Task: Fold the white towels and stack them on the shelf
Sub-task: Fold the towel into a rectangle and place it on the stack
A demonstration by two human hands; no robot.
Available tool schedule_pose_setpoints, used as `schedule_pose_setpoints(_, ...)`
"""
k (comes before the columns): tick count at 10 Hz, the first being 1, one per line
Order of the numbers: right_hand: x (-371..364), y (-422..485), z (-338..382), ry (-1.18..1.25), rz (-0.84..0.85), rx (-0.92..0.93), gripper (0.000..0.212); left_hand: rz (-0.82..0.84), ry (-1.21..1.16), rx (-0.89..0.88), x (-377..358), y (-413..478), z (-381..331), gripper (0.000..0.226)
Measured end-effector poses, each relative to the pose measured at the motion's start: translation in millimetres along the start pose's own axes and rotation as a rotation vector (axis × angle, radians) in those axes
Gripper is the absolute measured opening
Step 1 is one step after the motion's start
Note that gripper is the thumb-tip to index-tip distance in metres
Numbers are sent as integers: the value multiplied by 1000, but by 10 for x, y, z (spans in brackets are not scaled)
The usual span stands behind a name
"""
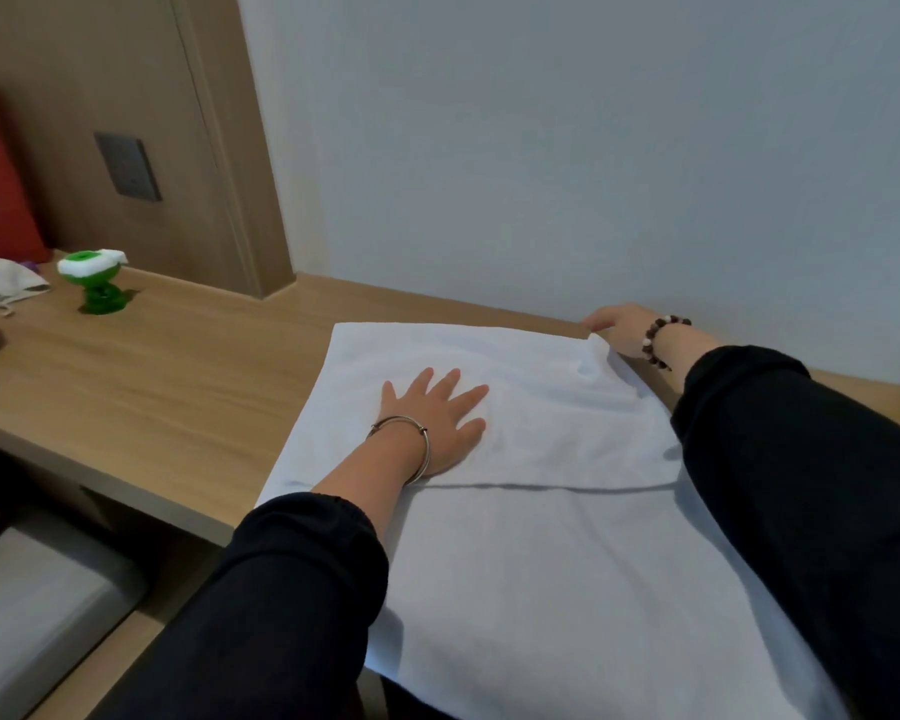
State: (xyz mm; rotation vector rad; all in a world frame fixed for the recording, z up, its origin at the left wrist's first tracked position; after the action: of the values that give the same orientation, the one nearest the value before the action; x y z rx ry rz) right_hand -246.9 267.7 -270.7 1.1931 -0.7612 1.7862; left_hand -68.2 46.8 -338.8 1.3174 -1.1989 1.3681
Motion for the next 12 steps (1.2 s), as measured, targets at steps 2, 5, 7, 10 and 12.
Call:
schedule_pose_setpoints(2,67,43,-66,0,71,11,40,-16,-28,-15,-19,34,7,56)
schedule_pose_setpoints(5,368,-27,-415,204,-29,-116,23,-24,-50,-40,-1,18,-4,55)
schedule_pose_setpoints(7,444,-65,-495,20,-375,-152,32,-12,-53,-43,28,2,-14,55)
schedule_pose_setpoints(10,76,-161,-727,898,-308,-424,19,-7,-68,-35,30,-9,-15,55)
schedule_pose_setpoints(12,190,-247,-556,23,-144,-321,34,-10,-67,-35,32,-6,-11,56)
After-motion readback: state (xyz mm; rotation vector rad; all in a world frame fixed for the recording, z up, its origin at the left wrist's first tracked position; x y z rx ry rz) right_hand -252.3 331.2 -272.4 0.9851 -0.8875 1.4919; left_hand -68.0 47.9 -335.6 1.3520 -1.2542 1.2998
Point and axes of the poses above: each hand's wrist, its own y-axis towards the middle knuckle, its own x-axis out of the back of the hand, z = x × y, the point moved 6 cm from there along y, towards the middle knuckle, and after that the axes turned 8 degrees about x, right-handed, at the moved point
